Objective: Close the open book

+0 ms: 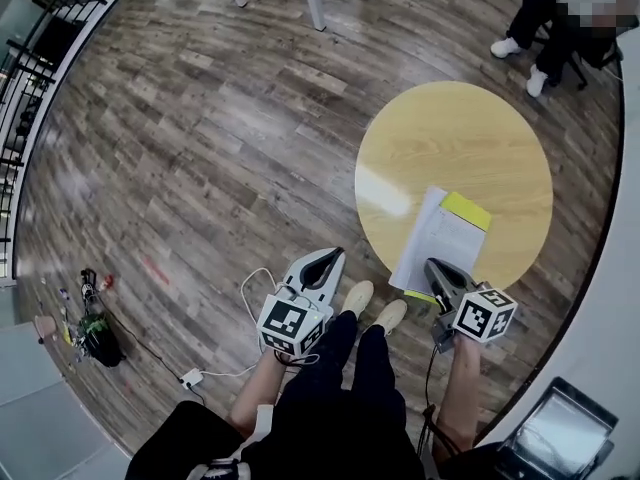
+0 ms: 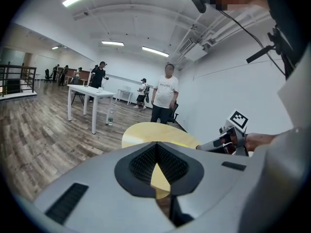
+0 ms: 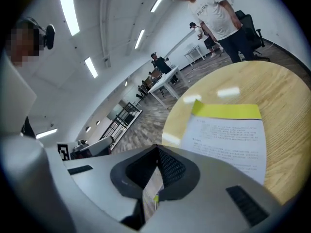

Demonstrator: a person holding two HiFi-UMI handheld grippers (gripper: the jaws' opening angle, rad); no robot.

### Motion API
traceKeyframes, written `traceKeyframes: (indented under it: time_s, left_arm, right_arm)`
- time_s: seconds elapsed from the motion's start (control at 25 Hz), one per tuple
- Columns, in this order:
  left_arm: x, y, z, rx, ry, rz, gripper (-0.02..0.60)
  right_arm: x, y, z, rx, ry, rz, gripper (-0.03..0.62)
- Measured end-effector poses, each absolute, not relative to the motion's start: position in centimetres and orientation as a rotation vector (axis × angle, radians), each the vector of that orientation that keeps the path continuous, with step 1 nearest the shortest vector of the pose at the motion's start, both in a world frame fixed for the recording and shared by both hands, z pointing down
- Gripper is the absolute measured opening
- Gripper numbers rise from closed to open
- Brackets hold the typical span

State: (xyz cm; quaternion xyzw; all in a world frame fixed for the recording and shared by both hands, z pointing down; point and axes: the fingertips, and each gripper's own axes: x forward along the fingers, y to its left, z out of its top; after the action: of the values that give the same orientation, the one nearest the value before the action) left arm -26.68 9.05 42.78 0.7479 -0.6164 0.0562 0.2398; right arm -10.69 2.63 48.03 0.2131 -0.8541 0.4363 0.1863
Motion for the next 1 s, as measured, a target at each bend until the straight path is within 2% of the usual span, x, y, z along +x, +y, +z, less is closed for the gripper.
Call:
traceKeyframes:
  time_s: [0.32,1.0]
  left_arm:
    - [-23.9,6.5,37.2,2.199,-1.661,0.133,-0.002]
    - [-11.5,1.7,25.7,2.595,-1.462,0.051,-0.002]
  right_arm:
    - [-9.1,1.0,41.1,0.701,-2.557,1.176,0.005]
    - [4.5,0.5,25.9,1.119,-2.824,0.868,0.005]
